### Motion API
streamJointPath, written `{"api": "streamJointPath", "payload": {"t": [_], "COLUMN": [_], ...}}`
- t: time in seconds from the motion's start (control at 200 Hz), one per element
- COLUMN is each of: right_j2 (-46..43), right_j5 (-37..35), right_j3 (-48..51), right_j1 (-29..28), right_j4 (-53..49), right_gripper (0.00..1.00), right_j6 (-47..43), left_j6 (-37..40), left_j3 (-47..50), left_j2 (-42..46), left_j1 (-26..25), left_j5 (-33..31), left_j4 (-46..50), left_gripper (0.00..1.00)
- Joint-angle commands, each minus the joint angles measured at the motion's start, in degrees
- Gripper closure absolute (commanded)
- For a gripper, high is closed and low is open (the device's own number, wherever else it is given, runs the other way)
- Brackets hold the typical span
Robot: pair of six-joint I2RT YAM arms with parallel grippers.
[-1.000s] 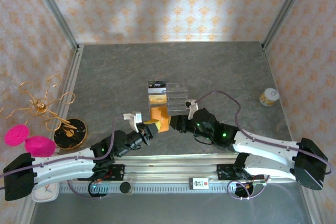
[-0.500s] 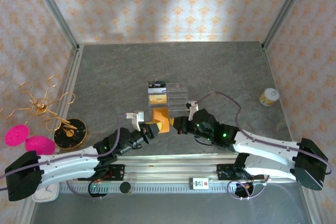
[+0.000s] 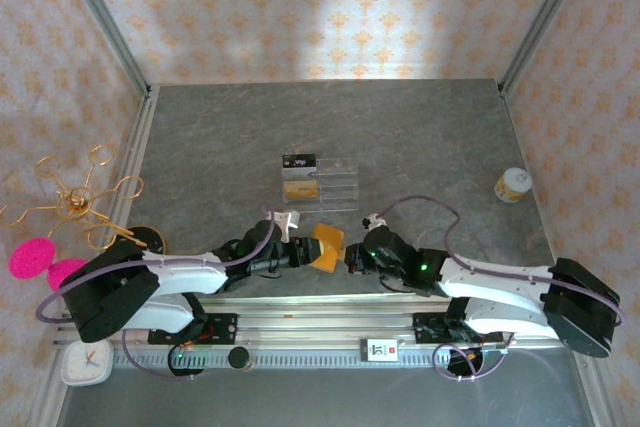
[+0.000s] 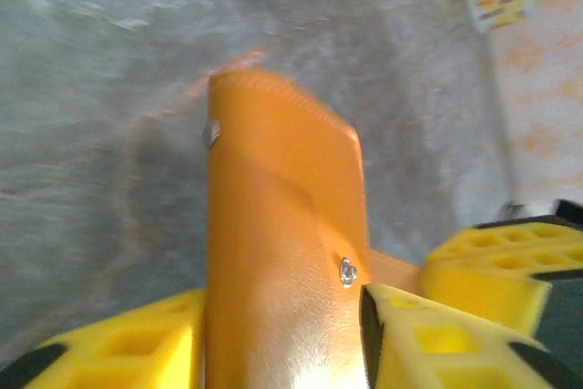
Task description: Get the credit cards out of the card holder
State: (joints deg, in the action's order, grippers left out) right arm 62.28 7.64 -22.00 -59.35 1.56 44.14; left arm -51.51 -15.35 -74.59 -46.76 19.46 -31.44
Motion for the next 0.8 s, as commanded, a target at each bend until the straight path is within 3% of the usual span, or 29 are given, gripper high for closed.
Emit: {"api": "streamJointPath", "payload": {"t": [0.0, 0.1, 0.4, 0.566, 0.796], "right_j2": [2.55, 5.13, 13.70, 15.64, 14.18], "right_j5": [-2.46, -2.34, -0.95, -2.28, -5.04], "right_j3": [-3.70, -7.12, -23.17, -26.14, -24.15], "right_j1": [-0.50, -0.93, -2.60, -2.87, -0.04], "right_j4": [-2.93, -4.27, -10.94, -13.58, -18.75], "right_gripper": [1.00, 1.00, 1.00, 1.00, 1.00], "right_j6": [-0.74, -2.91, -9.46, -10.46, -11.52], "left_j6": [-2.02, -1.69, 1.96, 3.66, 4.05], "left_j3": [1.74, 2.93, 3.57, 2.42, 2.66], "left_j2": [1.03, 5.50, 29.99, 32.44, 30.64], "left_j1": [2.29, 3.58, 3.61, 3.60, 3.55], "left_j5": [1.45, 0.13, -12.92, -14.62, -13.13], "left_j4": [0.16, 1.95, 17.03, 21.22, 18.43], "left_gripper": [0.45, 0.38, 0.24, 0.23, 0.25]}}
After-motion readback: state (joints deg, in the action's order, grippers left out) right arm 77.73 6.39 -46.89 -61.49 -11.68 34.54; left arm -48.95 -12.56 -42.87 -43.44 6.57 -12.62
